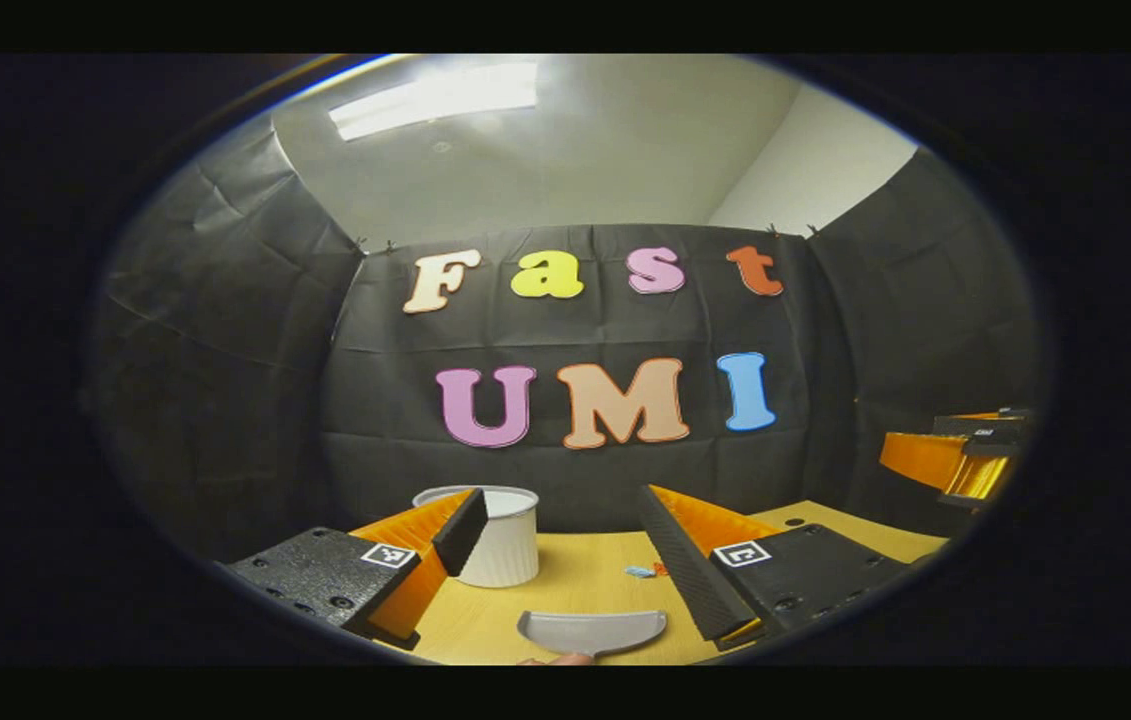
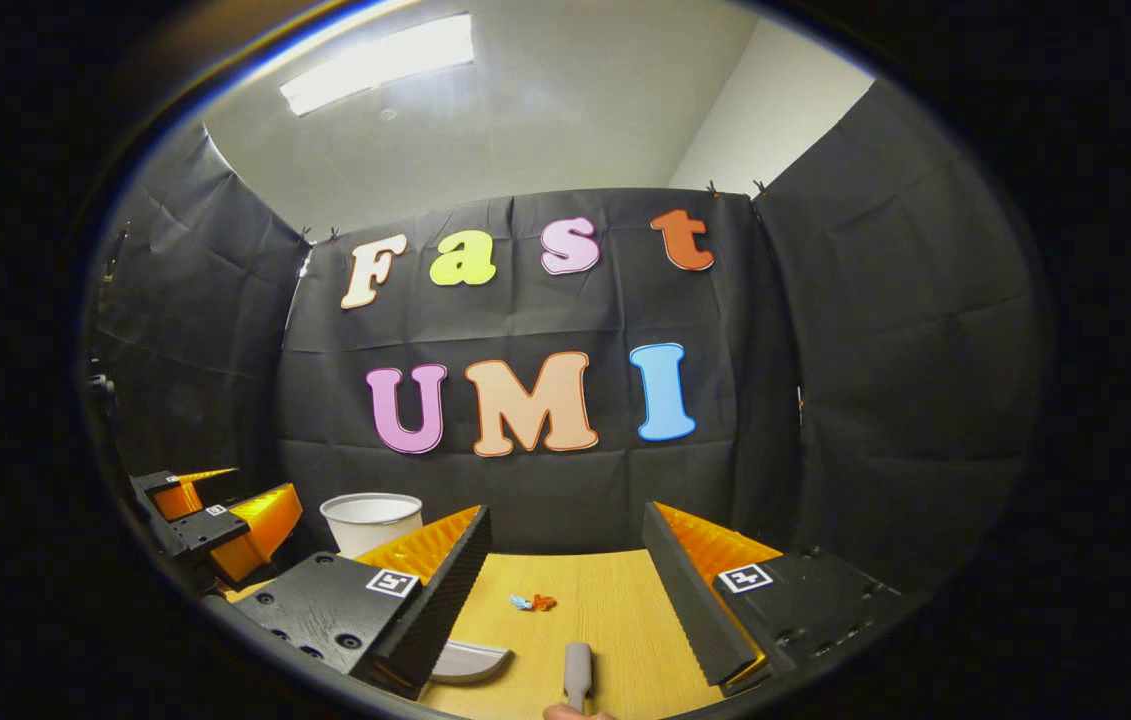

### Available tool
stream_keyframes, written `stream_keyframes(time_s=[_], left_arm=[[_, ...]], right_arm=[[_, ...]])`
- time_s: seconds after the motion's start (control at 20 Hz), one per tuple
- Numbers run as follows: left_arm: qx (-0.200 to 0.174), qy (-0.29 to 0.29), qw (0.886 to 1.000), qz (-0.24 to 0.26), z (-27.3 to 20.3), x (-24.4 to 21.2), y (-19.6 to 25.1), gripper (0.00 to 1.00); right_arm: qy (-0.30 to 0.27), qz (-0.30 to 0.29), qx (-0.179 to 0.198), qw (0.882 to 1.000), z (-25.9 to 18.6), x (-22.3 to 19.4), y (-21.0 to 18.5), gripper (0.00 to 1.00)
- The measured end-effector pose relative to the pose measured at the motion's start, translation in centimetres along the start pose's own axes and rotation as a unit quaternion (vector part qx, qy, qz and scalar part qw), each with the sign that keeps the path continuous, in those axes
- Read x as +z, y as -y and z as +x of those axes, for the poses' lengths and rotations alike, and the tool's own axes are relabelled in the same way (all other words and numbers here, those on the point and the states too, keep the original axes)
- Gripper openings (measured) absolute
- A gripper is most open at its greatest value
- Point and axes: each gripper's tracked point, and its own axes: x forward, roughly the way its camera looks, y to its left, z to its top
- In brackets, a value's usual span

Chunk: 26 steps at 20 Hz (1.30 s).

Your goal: Pick up the small broom and dustpan from the desktop, sweep the trash into the dustpan with the broom, and then empty the trash into the garbage bin.

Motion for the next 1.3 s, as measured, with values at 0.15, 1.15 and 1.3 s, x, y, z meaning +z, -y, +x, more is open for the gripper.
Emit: stream_keyframes(time_s=[0.15,1.15,1.3], left_arm=[[-0.001,0.001,1.000,0.001,0.0,0.1,0.1,0.92],[0.007,-0.003,1.000,-0.001,-0.7,0.0,0.7,0.92],[0.007,-0.011,1.000,-0.001,-0.8,-0.5,1.4,0.92]], right_arm=[[-0.002,0.004,0.002,1.000,-0.1,0.2,-0.1,0.92],[-0.014,-0.001,0.010,1.000,-0.4,-0.5,0.8,0.92],[-0.021,-0.005,0.017,1.000,-0.5,-0.9,1.4,0.92]])
